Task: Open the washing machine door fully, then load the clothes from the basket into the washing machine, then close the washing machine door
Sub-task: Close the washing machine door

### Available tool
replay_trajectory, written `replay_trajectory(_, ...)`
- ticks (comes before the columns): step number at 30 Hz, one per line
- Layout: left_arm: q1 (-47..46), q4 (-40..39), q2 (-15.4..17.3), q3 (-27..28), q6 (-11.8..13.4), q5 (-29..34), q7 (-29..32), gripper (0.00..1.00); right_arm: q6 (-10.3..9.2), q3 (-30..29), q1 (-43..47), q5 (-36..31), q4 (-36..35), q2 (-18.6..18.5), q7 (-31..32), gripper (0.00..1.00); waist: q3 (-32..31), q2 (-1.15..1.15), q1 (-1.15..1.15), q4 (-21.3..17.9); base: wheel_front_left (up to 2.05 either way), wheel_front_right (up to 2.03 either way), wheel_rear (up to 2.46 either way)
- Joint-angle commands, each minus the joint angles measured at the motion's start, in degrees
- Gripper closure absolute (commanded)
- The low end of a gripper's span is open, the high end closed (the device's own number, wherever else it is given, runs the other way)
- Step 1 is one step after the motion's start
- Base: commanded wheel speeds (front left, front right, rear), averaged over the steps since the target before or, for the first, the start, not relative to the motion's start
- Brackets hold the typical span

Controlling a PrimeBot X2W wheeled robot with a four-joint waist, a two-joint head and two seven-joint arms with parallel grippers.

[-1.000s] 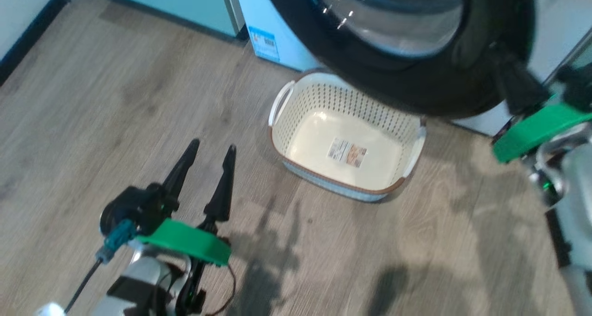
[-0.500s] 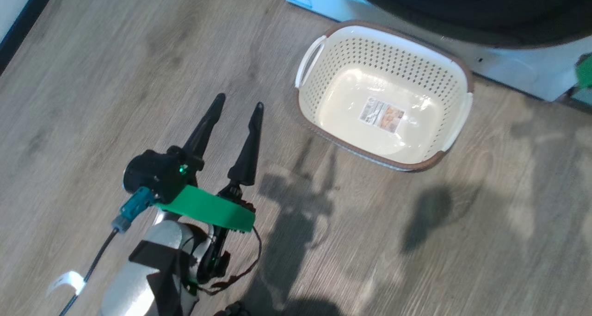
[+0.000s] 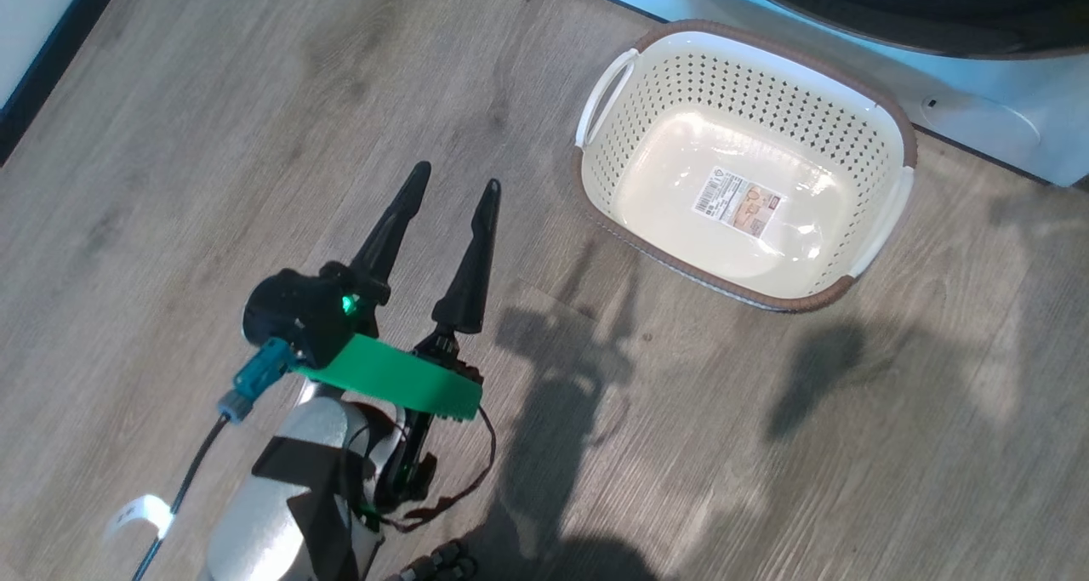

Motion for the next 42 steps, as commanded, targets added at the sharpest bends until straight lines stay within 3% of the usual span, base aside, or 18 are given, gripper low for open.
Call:
replay_trajectory(1,-0.8,-1.4,0.9,2.5,-0.3,0.6,-0.3,0.00,-0.19,0.3,-2.3,-0.2,-1.2,-0.4,-0.6,1.00,0.0,0.00,0.00,0.0,0.00,0.00,0.00)
replay_trajectory(10,-0.2,-0.5,-0.2,4.1,-1.5,2.0,-0.3,0.00,-0.19,2.6,-0.5,0.6,0.9,1.0,-1.6,1.00,-1.5,0.00,0.00,-0.7,0.00,0.00,0.00)
replay_trajectory(18,1.7,0.4,-0.1,5.2,-2.0,3.3,-0.3,0.00,-0.19,5.7,7.1,3.3,-1.7,3.8,-2.1,1.00,-4.8,0.00,0.00,-3.4,0.00,0.00,0.00)
replay_trajectory(36,7.0,2.4,3.5,7.3,-1.4,2.9,0.7,0.00,-0.19,3.6,36.4,5.7,-25.2,9.5,-2.1,1.00,-14.5,0.00,0.00,-14.3,0.00,0.00,0.00)
replay_trajectory(38,7.6,2.4,3.9,7.7,-1.3,2.7,1.1,0.00,-0.19,3.2,39.0,5.6,-27.3,10.1,-2.1,0.74,-15.4,0.00,0.00,-15.4,0.00,0.00,0.00)
replay_trajectory(40,8.2,2.6,4.1,7.9,-1.2,2.2,1.4,0.00,-0.19,2.6,41.2,5.5,-28.9,10.5,-2.0,0.55,-16.3,0.00,0.00,-16.4,0.00,0.00,0.00)
replay_trajectory(41,8.5,2.7,4.1,7.9,-1.3,1.8,1.6,0.00,-0.19,2.3,42.2,5.5,-29.6,10.6,-1.9,0.15,-16.7,0.00,0.00,-16.7,0.00,0.00,0.00)
replay_trajectory(42,8.7,2.8,4.3,8.1,-1.3,1.6,1.7,0.00,-0.19,2.0,43.1,5.4,-30.2,10.8,-1.8,0.00,-17.2,0.00,0.00,-17.2,0.00,0.00,0.00)
